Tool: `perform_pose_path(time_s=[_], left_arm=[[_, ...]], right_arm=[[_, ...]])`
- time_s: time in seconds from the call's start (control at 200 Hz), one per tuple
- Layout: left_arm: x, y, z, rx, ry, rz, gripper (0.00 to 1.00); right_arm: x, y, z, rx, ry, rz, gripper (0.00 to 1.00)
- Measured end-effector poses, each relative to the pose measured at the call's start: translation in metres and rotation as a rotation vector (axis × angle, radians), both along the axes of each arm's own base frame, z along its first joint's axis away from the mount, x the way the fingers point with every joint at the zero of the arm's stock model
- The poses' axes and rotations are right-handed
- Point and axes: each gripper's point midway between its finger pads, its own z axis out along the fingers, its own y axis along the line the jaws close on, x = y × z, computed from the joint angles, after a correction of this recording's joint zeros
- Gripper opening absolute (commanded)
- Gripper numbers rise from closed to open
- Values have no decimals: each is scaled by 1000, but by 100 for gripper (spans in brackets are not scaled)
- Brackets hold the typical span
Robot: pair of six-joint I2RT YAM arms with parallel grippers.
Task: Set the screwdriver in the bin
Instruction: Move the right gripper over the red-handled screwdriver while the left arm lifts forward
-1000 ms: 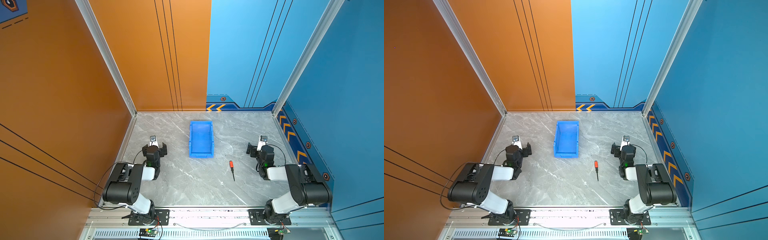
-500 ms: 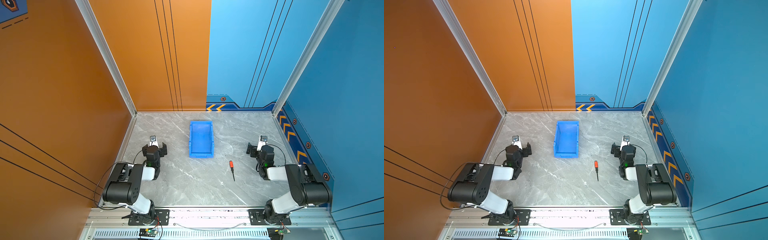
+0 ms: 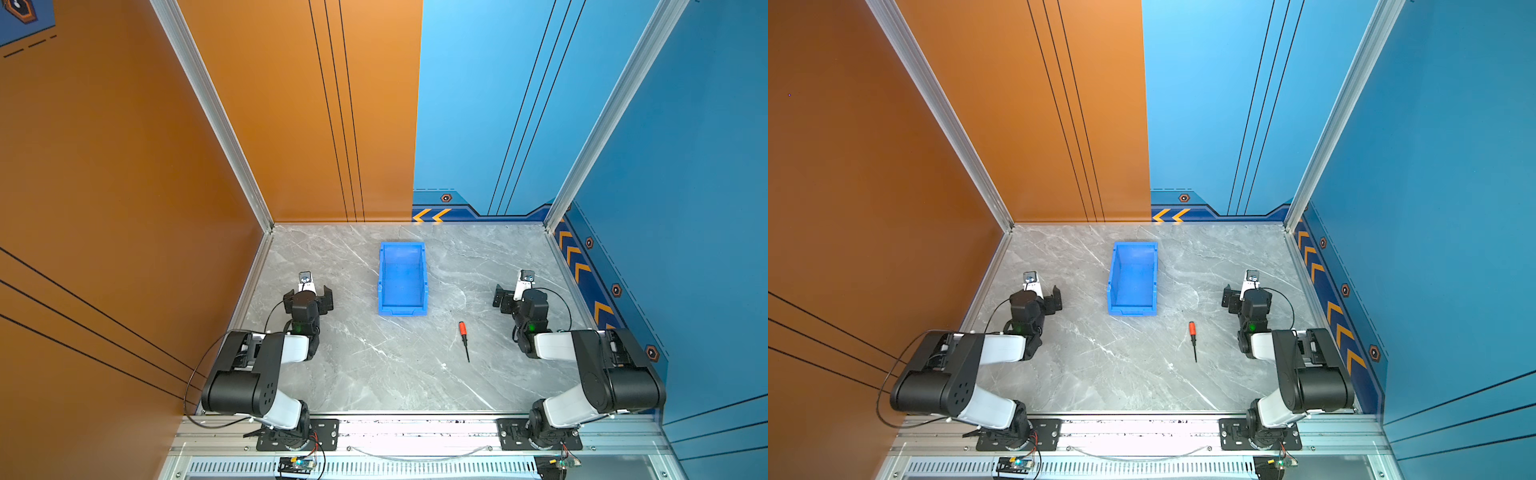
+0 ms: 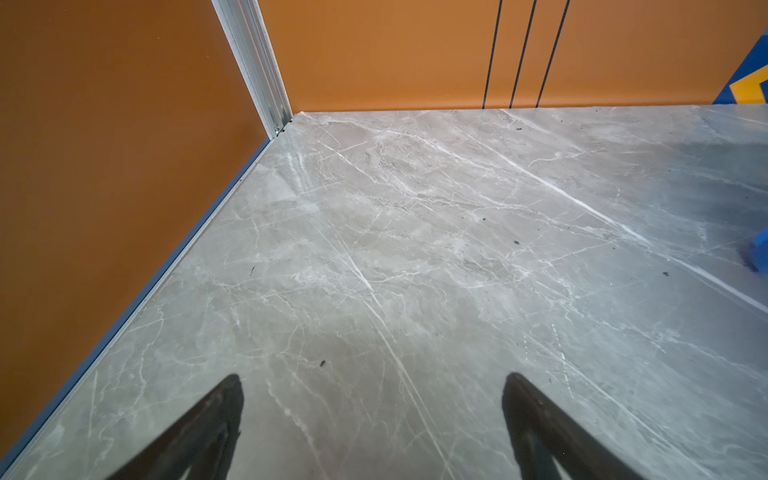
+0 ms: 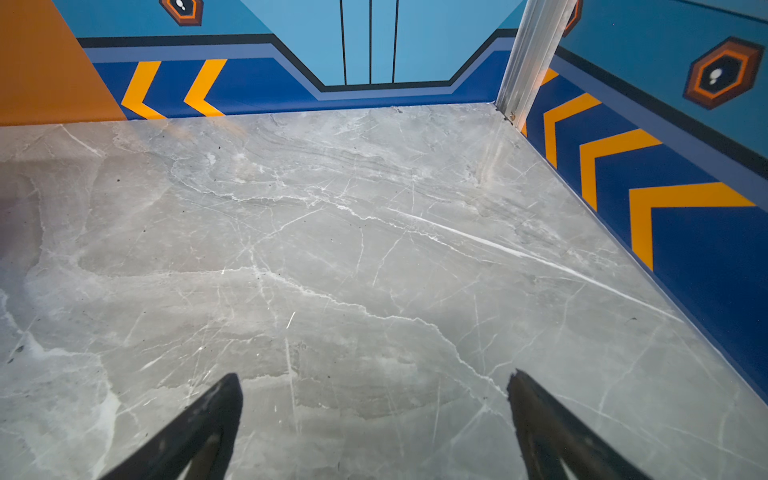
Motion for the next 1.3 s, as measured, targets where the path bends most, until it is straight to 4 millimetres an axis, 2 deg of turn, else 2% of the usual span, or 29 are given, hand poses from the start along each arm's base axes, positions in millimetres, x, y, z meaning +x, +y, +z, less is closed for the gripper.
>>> perform_pose_path(time_s=[0.14, 0.235, 0.35, 0.466, 0.586, 0.696, 0.801, 0.886, 0.966, 1.041, 1.301], left_arm=[[-1, -1, 35, -17, -28, 6, 98], [1, -4, 51, -55, 5, 18, 98], [0, -11, 62, -115, 67, 24, 98], [-12, -22, 59, -173, 147, 8, 98], [-30, -42, 49, -228, 247, -43, 98], [-47, -66, 46, -274, 320, -130, 98], [-56, -104, 58, -320, 350, -282, 98], [-68, -145, 73, -329, 348, -462, 98], [-87, -186, 85, -303, 343, -650, 98], [-106, -214, 90, -270, 344, -789, 98], [-149, -265, 91, -182, 361, -1042, 98]], right_arm=[[-2, 2, 26, -3, -10, -17, 100], [3, 6, 49, 21, 24, -33, 100], [2, 16, 78, 65, 61, -33, 100], [-16, 38, 86, 95, 124, 12, 100], [-42, 67, 77, 116, 230, 76, 100], [-64, 88, 61, 131, 341, 116, 100], [-84, 100, 44, 142, 437, 131, 100], [-96, 109, 31, 145, 501, 138, 100], [-103, 117, 18, 139, 558, 143, 100], [-107, 123, 6, 127, 609, 148, 100], [-100, 146, -19, 112, 713, 171, 93]])
